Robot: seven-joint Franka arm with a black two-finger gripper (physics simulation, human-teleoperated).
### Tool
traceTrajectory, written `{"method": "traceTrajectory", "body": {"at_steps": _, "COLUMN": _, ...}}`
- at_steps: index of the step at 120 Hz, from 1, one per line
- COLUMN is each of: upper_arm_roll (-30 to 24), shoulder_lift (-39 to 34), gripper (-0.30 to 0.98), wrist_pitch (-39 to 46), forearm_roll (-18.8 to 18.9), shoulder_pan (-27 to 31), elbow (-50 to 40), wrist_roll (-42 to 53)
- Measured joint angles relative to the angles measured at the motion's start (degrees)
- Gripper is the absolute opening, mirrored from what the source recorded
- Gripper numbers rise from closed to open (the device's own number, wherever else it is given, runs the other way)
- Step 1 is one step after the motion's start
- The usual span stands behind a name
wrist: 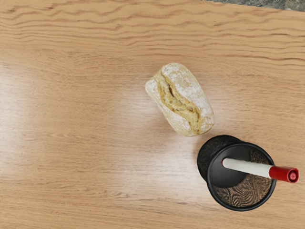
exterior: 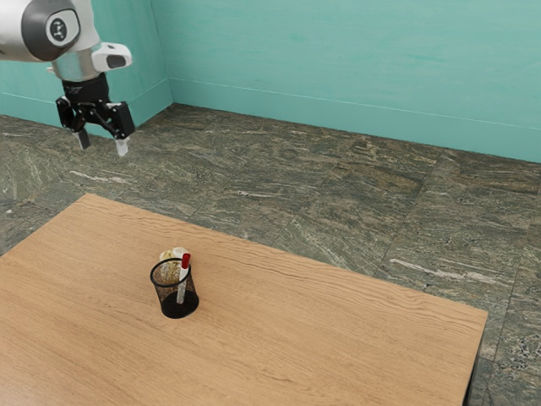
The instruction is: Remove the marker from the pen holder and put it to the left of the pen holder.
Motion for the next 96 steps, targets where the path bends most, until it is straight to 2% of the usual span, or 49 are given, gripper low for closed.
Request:
{"method": "traceTrajectory", "body": {"at_steps": 9, "upper_arm_roll": 0.0, "shoulder_lift": 0.3, "gripper": 0.67, "wrist_pitch": 0.2, "forearm_roll": 0.0, "shoulder_pan": 0.2, "elbow": -0.1, "wrist_roll": 0.4}}
{"method": "traceTrajectory", "body": {"at_steps": 16, "upper_arm_roll": 0.0, "shoulder_lift": 3.4, "gripper": 0.67, "wrist_pitch": 0.8, "forearm_roll": 0.0, "shoulder_pan": -0.4, "elbow": -1.1, "wrist_roll": 0.7}}
{"method": "traceTrajectory", "body": {"at_steps": 33, "upper_arm_roll": -0.1, "shoulder_lift": 10.9, "gripper": 0.67, "wrist_pitch": 7.5, "forearm_roll": -0.4, "shoulder_pan": -8.1, "elbow": -11.4, "wrist_roll": 1.3}}
{"method": "traceTrajectory", "body": {"at_steps": 53, "upper_arm_roll": 0.2, "shoulder_lift": 11.2, "gripper": 0.67, "wrist_pitch": 15.0, "forearm_roll": -0.5, "shoulder_pan": -9.7, "elbow": -14.4, "wrist_roll": 1.4}}
{"method": "traceTrajectory", "body": {"at_steps": 96, "upper_arm_roll": 0.2, "shoulder_lift": 14.3, "gripper": 0.67, "wrist_pitch": 23.6, "forearm_roll": -0.5, "shoulder_pan": -12.7, "elbow": -14.8, "wrist_roll": -2.1}}
